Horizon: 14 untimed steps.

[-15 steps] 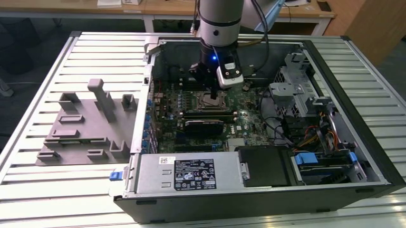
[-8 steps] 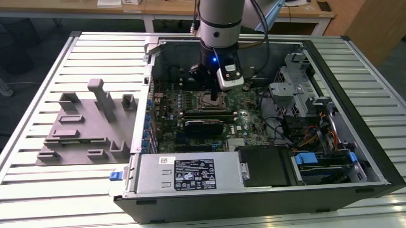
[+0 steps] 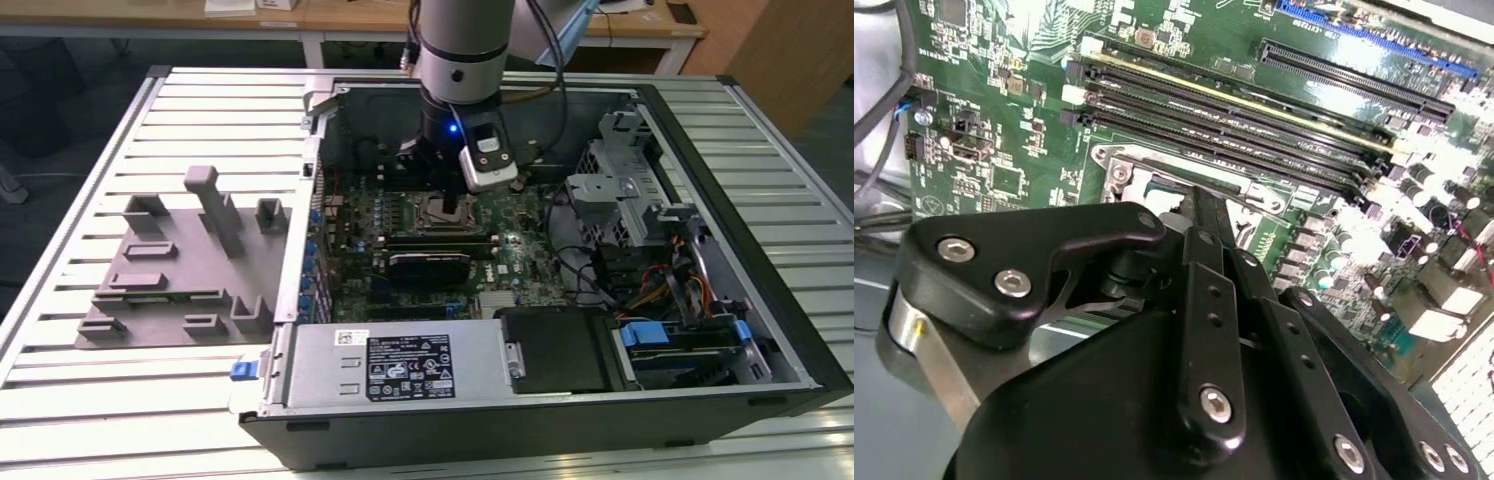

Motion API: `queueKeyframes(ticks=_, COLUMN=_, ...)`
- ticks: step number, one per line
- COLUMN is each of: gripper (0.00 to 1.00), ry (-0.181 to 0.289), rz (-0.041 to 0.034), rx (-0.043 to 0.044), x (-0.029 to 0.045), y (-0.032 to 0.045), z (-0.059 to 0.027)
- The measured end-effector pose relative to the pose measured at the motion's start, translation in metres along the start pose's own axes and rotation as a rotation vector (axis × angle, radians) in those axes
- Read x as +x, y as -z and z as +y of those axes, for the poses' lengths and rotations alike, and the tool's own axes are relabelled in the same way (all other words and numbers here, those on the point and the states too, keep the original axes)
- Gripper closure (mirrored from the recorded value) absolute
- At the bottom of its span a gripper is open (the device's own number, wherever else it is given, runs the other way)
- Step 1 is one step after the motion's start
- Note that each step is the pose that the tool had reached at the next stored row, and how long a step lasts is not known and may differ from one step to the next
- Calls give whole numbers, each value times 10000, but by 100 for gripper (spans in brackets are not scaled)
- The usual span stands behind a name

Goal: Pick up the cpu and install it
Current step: 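Install the second cpu locking lever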

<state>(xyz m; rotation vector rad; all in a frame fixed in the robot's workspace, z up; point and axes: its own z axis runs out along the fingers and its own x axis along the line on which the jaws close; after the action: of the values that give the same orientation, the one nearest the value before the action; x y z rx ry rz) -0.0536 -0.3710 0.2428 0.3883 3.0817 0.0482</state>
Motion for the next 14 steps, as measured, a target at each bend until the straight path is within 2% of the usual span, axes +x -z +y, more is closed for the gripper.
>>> queueKeyframes(ticks=14, gripper=89, ry=1266, rz=44, rx=-39, x=57, y=-48, z=-23)
